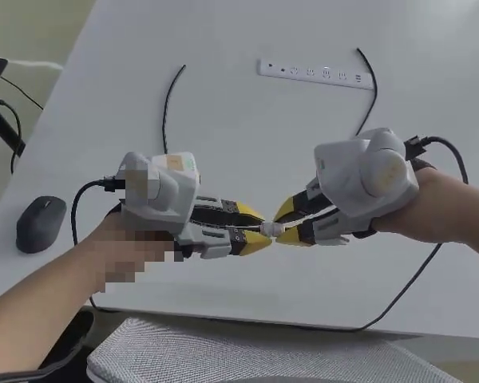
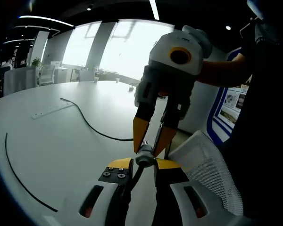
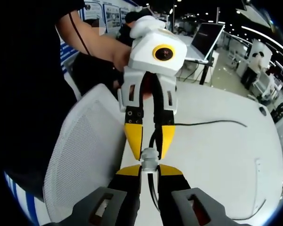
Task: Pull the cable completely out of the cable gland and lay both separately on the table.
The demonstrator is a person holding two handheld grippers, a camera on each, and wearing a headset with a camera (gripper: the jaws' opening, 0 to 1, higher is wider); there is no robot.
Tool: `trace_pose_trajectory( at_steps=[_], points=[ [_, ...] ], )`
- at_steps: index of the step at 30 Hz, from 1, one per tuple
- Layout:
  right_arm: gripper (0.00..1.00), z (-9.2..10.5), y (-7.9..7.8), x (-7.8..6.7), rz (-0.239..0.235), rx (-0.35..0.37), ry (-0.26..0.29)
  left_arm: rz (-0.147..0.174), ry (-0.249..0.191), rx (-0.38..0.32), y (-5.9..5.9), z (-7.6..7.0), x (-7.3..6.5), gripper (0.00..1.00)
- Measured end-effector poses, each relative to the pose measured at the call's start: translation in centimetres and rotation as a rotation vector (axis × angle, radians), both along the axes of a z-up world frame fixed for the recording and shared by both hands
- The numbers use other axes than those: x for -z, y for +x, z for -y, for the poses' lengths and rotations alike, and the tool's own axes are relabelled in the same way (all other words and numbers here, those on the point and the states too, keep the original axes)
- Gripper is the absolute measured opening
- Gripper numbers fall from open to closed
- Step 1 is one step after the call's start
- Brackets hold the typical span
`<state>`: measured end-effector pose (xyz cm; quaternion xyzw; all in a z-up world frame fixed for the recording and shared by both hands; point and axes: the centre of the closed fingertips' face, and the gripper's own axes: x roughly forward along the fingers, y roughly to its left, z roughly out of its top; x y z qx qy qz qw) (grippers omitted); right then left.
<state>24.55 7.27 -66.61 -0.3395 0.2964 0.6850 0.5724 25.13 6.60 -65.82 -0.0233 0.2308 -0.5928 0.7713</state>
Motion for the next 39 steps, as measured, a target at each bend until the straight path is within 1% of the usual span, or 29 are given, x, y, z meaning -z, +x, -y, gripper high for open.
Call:
trace_pose_trajectory(
  at_steps=[6, 9, 13, 15, 16, 19, 23, 25, 27, 29, 30, 31, 32, 33, 35, 38, 39],
  points=[
    [0.07, 0.0, 0.0, -0.1, 0.017, -0.009, 0.007, 0.026, -0.005, 0.007, 0.0, 0.0, -0.2, 0.16],
    [0.07, 0.0, 0.0, -0.1, 0.025, -0.012, 0.009, 0.032, -0.002, 0.007, 0.0, 0.0, -0.3, 0.16],
    [0.07, 0.0, 0.0, -0.1, 0.039, -0.010, 0.006, 0.022, 0.004, 0.002, -0.1, 0.1, -0.3, 0.16],
    [0.07, 0.1, -0.1, -0.1, 0.042, -0.008, 0.007, 0.022, 0.005, 0.000, -0.1, 0.2, -0.3, 0.16],
    [0.07, 0.1, -0.1, -0.2, 0.048, -0.009, 0.008, 0.000, 0.004, -0.006, -0.2, 0.2, -0.3, 0.16],
    [0.07, 0.2, -0.2, -0.3, 0.058, -0.010, 0.014, -0.002, -0.006, -0.006, -0.2, 0.2, -0.5, 0.16],
    [0.07, 0.3, -0.1, -0.6, 0.073, -0.012, 0.023, -0.017, -0.021, -0.018, -0.2, 0.3, -0.8, 0.16],
    [0.07, 0.3, -0.2, -0.6, 0.069, -0.007, 0.026, -0.010, -0.021, -0.014, -0.2, 0.3, -0.8, 0.16],
    [0.07, 0.5, -0.5, -0.7, 0.076, -0.018, 0.027, -0.010, -0.018, -0.013, -0.4, 0.5, -0.8, 0.16],
    [0.07, 0.6, -0.7, -0.6, 0.079, -0.024, 0.023, -0.001, -0.010, -0.006, -0.6, 0.6, -0.8, 0.16],
    [0.08, 0.6, -0.8, -0.6, 0.091, -0.030, 0.023, 0.010, -0.001, -0.006, -0.7, 0.6, -0.8, 0.16],
    [0.08, 0.6, -0.8, -0.6, 0.096, -0.032, 0.024, 0.011, -0.001, -0.008, -0.7, 0.6, -0.8, 0.16],
    [0.08, 0.7, -0.9, -0.6, 0.095, -0.032, 0.030, -0.007, -0.001, -0.009, -0.9, 0.6, -0.8, 0.15],
    [0.08, 0.7, -0.9, -0.6, 0.093, -0.026, 0.037, -0.014, -0.002, -0.010, -0.9, 0.6, -0.8, 0.15],
    [0.08, 0.7, -0.9, -0.8, 0.078, 0.000, 0.059, -0.047, -0.006, -0.019, -0.9, 0.5, -0.9, 0.15],
    [0.09, 0.7, -0.8, -1.2, 0.063, 0.022, 0.081, -0.022, -0.005, -0.013, -0.9, 0.6, -1.2, 0.15],
    [0.09, 0.7, -0.7, -1.3, 0.051, 0.036, 0.095, -0.014, -0.006, -0.013, -0.8, 0.6, -1.3, 0.15]
  ],
)
